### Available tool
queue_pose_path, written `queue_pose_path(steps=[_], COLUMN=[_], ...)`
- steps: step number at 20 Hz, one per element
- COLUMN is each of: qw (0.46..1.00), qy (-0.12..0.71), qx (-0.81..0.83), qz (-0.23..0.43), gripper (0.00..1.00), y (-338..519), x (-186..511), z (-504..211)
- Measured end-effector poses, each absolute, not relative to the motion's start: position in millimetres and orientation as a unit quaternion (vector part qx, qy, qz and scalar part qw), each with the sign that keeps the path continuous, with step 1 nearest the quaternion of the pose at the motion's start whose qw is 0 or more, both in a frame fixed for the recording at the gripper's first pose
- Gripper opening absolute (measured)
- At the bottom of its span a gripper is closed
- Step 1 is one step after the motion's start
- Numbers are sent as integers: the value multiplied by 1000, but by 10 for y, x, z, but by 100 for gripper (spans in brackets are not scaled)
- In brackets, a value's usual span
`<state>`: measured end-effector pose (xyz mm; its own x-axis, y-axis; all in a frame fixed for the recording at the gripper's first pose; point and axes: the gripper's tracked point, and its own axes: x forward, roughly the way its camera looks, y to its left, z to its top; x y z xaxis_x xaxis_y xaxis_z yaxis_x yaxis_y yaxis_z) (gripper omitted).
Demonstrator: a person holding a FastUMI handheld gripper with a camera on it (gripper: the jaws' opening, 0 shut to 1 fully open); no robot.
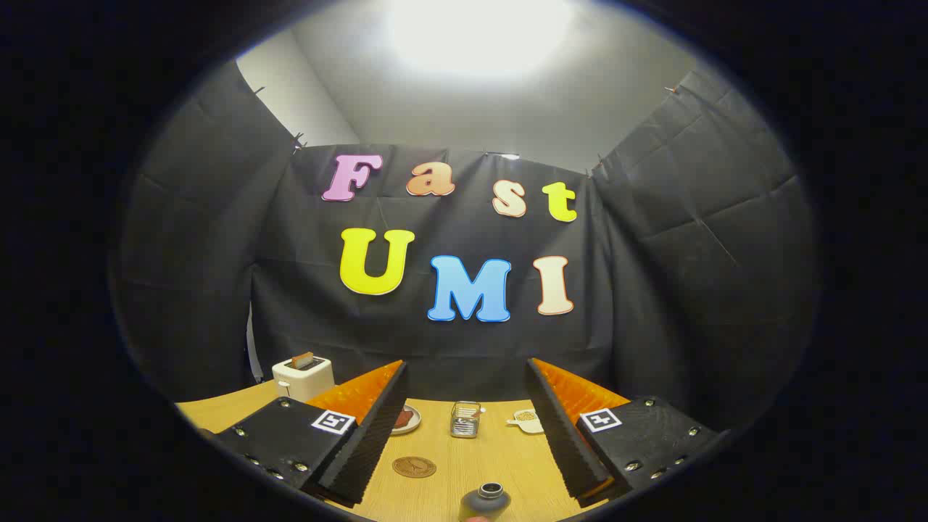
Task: Take the bottle from table, then pour the juice into the cup, finally place the bottle on the coaster
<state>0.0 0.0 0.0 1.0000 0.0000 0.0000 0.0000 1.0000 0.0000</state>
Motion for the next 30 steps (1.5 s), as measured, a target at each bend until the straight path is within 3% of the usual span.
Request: queue_pose_path(steps=[14, 23, 30], qw=[999, 999, 1000], qy=[21, -1, 3], qx=[39, 36, 17], qz=[-30, -5, 23], gripper=[97, 97, 97], y=[-386, -401, -359], x=[-260, -194, -150], z=[-218, -249, -710])
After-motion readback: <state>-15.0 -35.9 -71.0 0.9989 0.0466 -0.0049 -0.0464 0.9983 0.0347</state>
